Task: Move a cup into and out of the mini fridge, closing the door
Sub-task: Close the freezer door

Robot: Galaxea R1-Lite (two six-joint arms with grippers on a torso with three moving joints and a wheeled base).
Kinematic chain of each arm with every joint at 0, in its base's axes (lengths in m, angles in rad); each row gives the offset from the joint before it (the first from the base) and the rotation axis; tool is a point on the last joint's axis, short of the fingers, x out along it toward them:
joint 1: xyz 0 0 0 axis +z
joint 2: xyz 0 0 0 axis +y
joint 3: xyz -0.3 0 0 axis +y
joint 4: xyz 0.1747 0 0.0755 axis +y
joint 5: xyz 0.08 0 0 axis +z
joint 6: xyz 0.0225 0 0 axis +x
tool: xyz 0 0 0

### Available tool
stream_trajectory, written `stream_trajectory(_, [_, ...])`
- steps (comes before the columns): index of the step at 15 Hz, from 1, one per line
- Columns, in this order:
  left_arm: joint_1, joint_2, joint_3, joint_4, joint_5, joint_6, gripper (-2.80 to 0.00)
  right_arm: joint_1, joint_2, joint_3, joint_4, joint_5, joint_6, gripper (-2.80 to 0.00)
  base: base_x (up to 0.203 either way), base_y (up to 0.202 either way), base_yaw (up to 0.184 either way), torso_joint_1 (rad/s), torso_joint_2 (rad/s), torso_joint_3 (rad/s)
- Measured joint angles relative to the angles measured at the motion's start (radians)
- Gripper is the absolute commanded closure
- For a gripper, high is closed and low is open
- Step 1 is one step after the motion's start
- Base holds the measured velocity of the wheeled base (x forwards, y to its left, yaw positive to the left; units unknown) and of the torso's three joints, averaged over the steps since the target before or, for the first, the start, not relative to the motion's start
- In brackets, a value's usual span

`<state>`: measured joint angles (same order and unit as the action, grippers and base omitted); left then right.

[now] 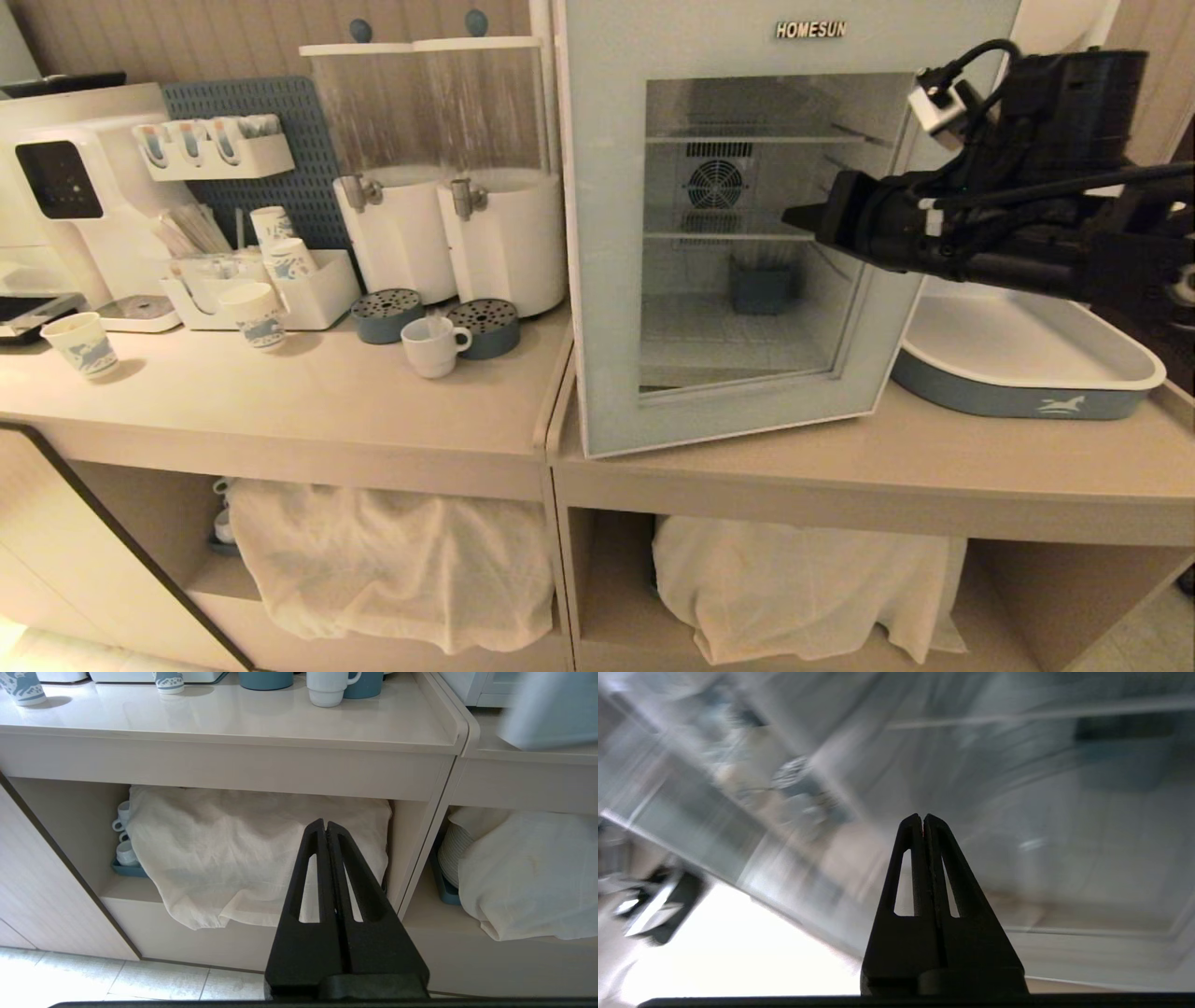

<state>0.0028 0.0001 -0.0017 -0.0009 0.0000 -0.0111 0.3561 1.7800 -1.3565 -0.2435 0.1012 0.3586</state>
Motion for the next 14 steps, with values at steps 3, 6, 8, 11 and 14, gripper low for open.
stream_trajectory(3, [0.000,0.000,0.000,0.000,0.000,0.000,0.00,-0.027,0.109,-0.079,0.006,-0.042,-0.020,0.00,0.000,0.000,0.000,0.000,0.00,0.000])
stream_trajectory(6, [-0.001,0.000,0.000,0.000,0.000,-0.002,0.00,-0.052,0.158,-0.095,0.008,-0.045,-0.026,0.00,0.000,0.000,0.000,0.000,0.00,0.000])
stream_trajectory(8, [0.001,0.000,0.000,0.000,0.000,-0.001,0.00,-0.065,0.159,-0.078,0.007,-0.047,-0.026,0.00,0.000,0.000,0.000,0.000,0.00,0.000])
stream_trajectory(11, [0.000,0.000,0.000,0.000,0.000,-0.001,0.00,-0.079,0.107,-0.007,0.001,-0.062,-0.026,0.00,0.000,0.000,0.000,0.000,0.00,0.000])
stream_trajectory(14, [0.000,0.000,0.000,0.000,0.000,-0.001,0.00,-0.101,-0.025,0.106,0.012,-0.082,-0.023,0.00,0.000,0.000,0.000,0.000,0.00,0.000])
